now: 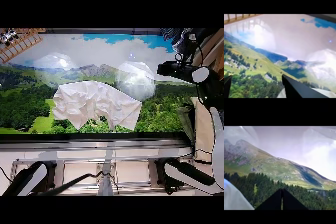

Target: Fold the clothes and pants, and hang the long-sleeved shirts on hangers.

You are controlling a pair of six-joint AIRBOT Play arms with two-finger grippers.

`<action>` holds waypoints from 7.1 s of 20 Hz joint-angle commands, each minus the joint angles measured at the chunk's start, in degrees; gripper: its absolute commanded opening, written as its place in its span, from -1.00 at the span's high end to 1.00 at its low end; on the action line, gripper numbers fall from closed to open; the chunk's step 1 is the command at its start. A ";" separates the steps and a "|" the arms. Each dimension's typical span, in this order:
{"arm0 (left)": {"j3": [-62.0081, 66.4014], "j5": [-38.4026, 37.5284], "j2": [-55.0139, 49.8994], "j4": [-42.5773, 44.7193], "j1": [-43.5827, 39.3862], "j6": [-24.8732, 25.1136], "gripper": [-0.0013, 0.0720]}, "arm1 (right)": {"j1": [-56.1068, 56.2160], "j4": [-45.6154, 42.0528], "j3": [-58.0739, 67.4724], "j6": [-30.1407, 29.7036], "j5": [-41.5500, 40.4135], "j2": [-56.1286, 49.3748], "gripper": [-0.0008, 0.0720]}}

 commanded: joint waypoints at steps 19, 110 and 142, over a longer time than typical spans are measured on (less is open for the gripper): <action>-40.28 -12.59 -9.99 -27.58 -11.54 15.02 -0.76 | 37.90 3.65 -17.66 -2.93 7.45 -5.57 -0.48; -6.73 -25.70 -28.37 -15.65 13.00 11.02 -0.42 | -17.46 12.39 -1.29 -2.29 38.66 -16.68 -0.30; -21.42 -35.85 -11.80 -46.03 18.51 26.10 0.95 | -8.94 20.74 -12.98 -15.78 35.30 5.44 0.93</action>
